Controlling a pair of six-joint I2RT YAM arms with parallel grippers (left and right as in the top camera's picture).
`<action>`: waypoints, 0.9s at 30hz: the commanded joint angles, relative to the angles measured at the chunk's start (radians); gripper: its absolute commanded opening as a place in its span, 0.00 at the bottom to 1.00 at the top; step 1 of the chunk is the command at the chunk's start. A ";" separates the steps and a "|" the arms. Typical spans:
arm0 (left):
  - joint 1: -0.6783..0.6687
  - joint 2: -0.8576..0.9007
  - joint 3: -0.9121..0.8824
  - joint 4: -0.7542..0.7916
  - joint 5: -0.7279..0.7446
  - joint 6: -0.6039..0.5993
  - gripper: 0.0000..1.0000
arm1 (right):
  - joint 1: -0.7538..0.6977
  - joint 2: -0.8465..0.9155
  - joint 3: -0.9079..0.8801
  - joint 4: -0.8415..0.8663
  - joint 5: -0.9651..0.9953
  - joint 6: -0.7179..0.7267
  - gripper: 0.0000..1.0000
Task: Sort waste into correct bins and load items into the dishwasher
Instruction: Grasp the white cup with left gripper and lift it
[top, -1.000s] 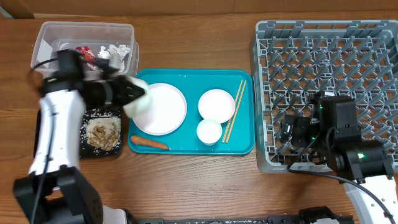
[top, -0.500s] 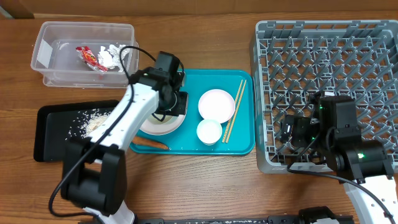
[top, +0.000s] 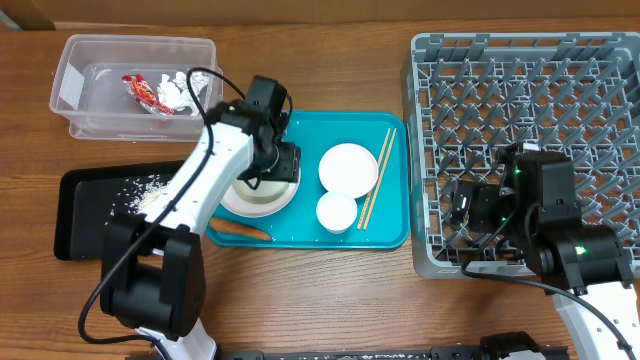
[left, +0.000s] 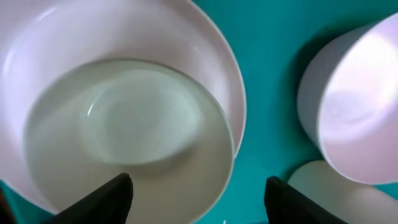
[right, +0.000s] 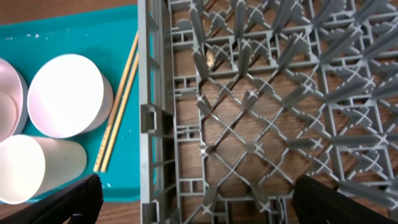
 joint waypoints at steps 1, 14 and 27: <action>-0.007 -0.053 0.106 -0.039 0.116 0.032 0.68 | -0.004 -0.002 0.029 0.011 0.006 0.001 1.00; -0.143 -0.074 0.068 -0.133 0.237 0.080 0.61 | -0.004 -0.002 0.029 0.001 0.006 0.001 1.00; -0.199 -0.074 -0.175 0.027 0.145 0.044 0.30 | -0.004 -0.002 0.029 -0.012 0.006 0.001 1.00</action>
